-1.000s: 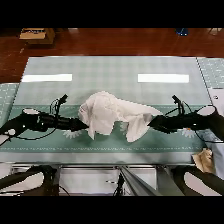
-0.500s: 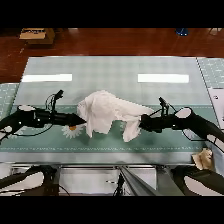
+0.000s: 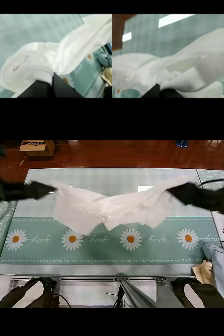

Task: Fold the shirts.

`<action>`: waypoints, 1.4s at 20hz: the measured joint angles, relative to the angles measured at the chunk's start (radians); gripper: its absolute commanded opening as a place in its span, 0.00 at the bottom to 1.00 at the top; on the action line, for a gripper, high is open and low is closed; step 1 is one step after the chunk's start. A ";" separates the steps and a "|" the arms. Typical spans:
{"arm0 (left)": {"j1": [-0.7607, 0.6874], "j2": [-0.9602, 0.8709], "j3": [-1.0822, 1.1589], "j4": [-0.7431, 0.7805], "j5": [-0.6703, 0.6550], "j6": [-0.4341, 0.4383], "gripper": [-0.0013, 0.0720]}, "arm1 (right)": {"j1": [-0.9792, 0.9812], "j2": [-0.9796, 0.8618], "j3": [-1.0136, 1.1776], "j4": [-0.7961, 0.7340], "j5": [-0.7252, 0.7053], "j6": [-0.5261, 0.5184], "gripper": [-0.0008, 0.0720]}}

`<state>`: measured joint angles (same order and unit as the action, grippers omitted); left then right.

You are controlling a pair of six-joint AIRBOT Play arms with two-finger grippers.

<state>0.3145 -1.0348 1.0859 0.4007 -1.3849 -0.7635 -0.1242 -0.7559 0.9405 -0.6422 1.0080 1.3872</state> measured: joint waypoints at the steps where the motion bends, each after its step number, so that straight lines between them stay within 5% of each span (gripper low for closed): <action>1: 0.016 0.038 0.075 -0.002 0.000 -0.027 0.04 | -0.037 0.027 0.060 0.000 0.007 -0.002 0.06; 9: 0.123 0.279 0.548 0.222 0.132 -0.312 0.04 | -0.266 0.097 0.450 -0.087 0.054 -0.003 0.06; 14: 0.138 0.386 0.635 0.426 0.103 -0.476 0.04 | -0.301 0.108 0.603 -0.243 0.230 0.033 0.06; 22: 0.126 0.426 0.587 0.536 -0.222 -0.608 0.04 | -0.264 0.107 0.654 -0.425 0.704 0.077 0.06; 28: 0.038 0.411 0.260 0.594 -0.246 -0.613 0.04 | -0.070 -0.030 0.555 -0.589 0.803 0.082 0.06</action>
<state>0.3523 -0.6235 1.3457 0.9943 -1.6310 -1.3762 -0.1940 -0.7860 1.4952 -1.2316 1.8111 1.4693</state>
